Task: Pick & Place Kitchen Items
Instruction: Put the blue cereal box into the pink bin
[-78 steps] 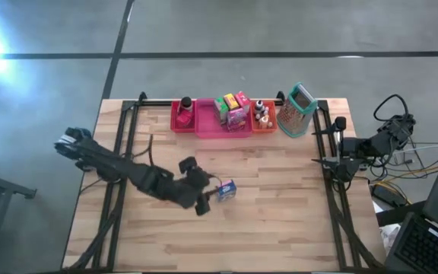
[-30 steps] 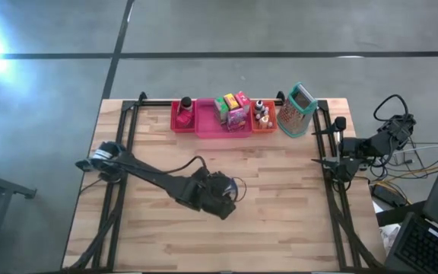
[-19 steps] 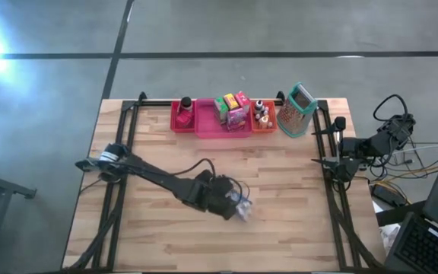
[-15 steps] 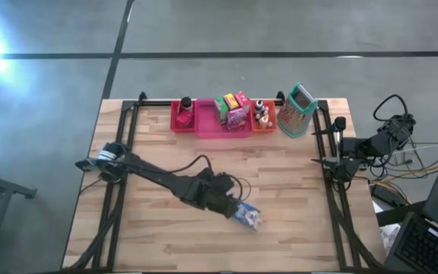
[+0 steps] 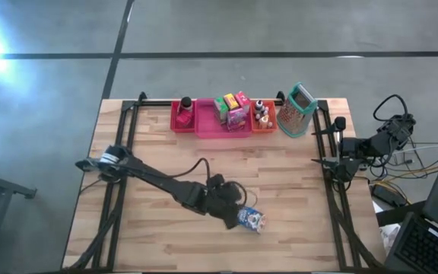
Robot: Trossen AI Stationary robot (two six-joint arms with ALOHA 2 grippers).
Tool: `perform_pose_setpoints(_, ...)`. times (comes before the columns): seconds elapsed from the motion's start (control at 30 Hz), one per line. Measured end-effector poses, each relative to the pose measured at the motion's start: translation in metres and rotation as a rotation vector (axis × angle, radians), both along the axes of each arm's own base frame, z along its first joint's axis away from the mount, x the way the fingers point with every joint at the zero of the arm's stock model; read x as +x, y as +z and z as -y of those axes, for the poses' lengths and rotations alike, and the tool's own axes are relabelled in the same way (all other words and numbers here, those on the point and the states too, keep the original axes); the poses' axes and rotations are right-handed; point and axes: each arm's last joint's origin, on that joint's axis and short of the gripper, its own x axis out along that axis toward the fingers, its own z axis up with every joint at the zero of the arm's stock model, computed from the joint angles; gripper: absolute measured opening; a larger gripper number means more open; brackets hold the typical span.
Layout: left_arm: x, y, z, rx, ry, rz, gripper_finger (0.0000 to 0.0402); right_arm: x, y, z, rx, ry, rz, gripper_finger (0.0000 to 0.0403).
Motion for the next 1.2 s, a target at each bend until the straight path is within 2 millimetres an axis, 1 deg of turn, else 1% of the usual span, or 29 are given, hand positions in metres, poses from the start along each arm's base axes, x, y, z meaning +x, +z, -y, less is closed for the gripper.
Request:
perform_pose_setpoints(0.07, -0.005, -0.005, 0.005, 0.072, -0.16, -0.094, 0.0232, 0.0, 0.0, 0.0, -0.002, 0.001, 0.0, 0.04)
perform_pose_setpoints(0.27, -0.021, -0.016, 0.021, 0.395, -0.731, -0.294, 0.0232, 0.0, 0.0, 0.0, -0.001, 0.0, 0.0, 0.04)
perform_pose_setpoints(0.33, -0.023, -0.019, 0.024, 0.459, -0.837, -0.308, 0.0232, 0.0, 0.0, 0.0, -0.004, 0.001, 0.0, 0.04)
perform_pose_setpoints(0.4, -0.024, -0.021, 0.023, 0.499, -0.896, -0.321, 0.0232, 0.0, 0.0, 0.0, 0.0, 0.0, 0.0, 0.04)
perform_pose_setpoints(0.57, -0.019, -0.019, 0.021, 0.6, -0.995, -0.285, 0.0232, 0.0, 0.0, 0.0, -0.002, 0.001, 0.0, 0.04)
perform_pose_setpoints(0.67, -0.013, -0.017, 0.015, 0.583, -0.996, -0.243, 0.0244, 0.0, 0.0, 0.0, -0.003, 0.001, 0.0, 0.04)
perform_pose_setpoints(0.77, -0.004, -0.016, 0.003, 0.53, -0.989, -0.187, 0.028, 0.0, 0.0, 0.0, -0.001, 0.0, 0.0, 0.04)
perform_pose_setpoints(0.87, 0.002, -0.017, -0.01, 0.462, -0.945, -0.179, 0.0337, 0.0, 0.0, 0.0, -0.004, 0.001, 0.0, 0.04)
perform_pose_setpoints(0.93, 0.007, -0.019, -0.015, 0.437, -0.904, -0.157, 0.0378, 0.0, 0.0, 0.0, -0.004, 0.001, 0.0, 0.04)
perform_pose_setpoints(0.97, 0.009, -0.019, -0.016, 0.433, -0.895, -0.144, 0.0388, 0.0, 0.0, 0.0, -0.001, 0.0, 0.0, 0.04)
perform_pose_setpoints(1.0, 0.01, -0.022, -0.015, 0.426, -0.899, -0.144, 0.0392, 0.0, 0.0, 0.0, 0.0, 0.0, 0.0, 0.04)
perform_pose_setpoints(1.13, 0.018, -0.037, -0.01, 0.404, -0.925, -0.129, 0.0385, 0.0, 0.0, 0.0, -0.004, 0.001, 0.0, 0.04)
perform_pose_setpoints(1.2, 0.023, -0.046, -0.008, 0.383, -0.912, -0.14, 0.0391, 0.0, 0.0, 0.0, 0.0, 0.0, 0.0, 0.04)
